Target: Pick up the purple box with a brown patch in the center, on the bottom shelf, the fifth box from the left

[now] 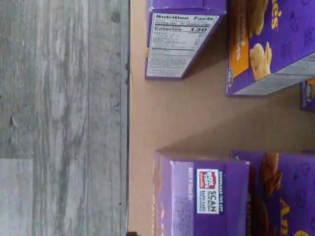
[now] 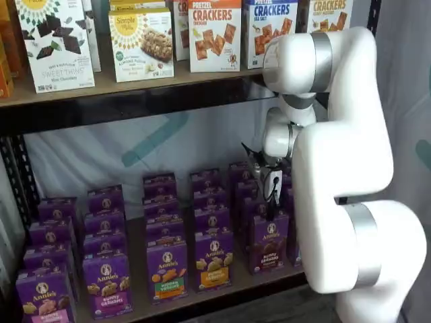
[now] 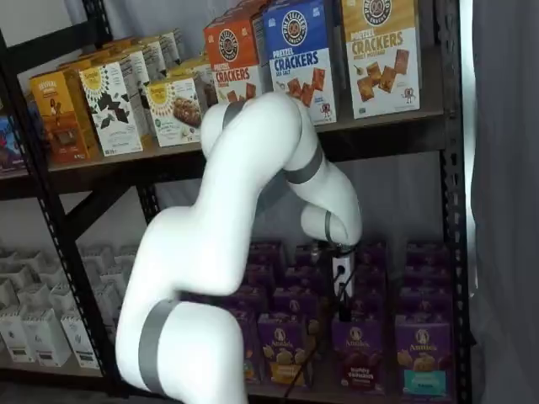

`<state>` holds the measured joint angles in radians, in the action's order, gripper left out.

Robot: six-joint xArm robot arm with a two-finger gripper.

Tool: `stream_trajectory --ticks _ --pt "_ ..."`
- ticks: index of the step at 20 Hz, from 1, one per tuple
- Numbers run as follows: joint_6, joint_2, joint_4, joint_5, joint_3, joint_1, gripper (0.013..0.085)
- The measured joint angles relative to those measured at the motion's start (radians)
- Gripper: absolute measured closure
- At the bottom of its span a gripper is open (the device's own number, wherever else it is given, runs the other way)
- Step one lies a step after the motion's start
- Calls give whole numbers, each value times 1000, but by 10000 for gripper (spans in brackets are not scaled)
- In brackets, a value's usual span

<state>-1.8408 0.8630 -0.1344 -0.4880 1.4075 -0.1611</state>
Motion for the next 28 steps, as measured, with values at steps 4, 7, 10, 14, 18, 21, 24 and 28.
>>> stream_trajectory --ticks 4,7,10,14,18,21,24,28 --pt "89 43 115 -51 67 -11 130" --pt "87 73 121 -67 107 -18 130" --pt "95 101 136 -84 142 -22 130" --pt "121 127 166 -103 168 -22 130" --pt "121 140 164 -104 174 -21 130" --pt "128 150 172 -99 176 -20 130" --pt "140 161 187 -96 181 -21 130" --pt "152 179 202 -95 192 -22 130"
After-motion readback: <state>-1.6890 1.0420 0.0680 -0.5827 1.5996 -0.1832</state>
